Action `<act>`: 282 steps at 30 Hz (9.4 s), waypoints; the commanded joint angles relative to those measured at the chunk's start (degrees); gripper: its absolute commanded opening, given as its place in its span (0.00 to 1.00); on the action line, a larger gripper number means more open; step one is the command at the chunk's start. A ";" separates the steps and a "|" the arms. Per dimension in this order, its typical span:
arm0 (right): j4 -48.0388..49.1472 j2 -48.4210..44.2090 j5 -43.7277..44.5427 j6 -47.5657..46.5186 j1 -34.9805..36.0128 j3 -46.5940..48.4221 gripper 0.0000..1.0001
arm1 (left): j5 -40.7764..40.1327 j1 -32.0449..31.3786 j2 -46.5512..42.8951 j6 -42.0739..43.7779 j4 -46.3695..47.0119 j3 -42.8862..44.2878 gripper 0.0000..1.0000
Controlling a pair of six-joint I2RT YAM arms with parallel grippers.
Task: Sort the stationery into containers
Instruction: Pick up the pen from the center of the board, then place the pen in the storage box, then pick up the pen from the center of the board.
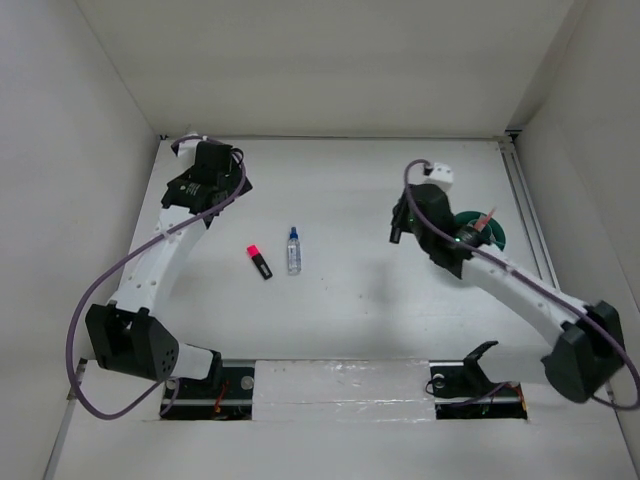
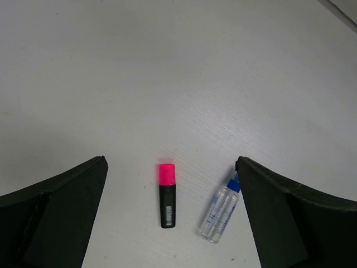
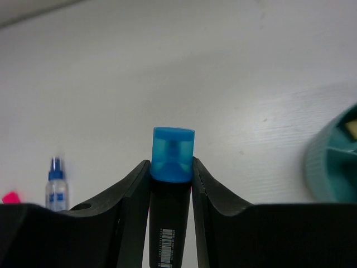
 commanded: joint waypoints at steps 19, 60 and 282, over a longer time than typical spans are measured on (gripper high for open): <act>-14.23 -32.47 7.13 4.24 -29.06 -9.99 0.00 | 14.80 -0.02 -5.81 2.48 6.04 -0.46 1.00; -4.91 -30.00 -0.53 -0.95 -39.18 -16.33 0.00 | 16.30 -0.02 -5.11 4.07 7.71 -1.60 1.00; -18.58 52.39 -18.02 -15.96 24.98 62.45 0.68 | -5.15 14.40 -1.24 -12.46 -4.33 0.24 1.00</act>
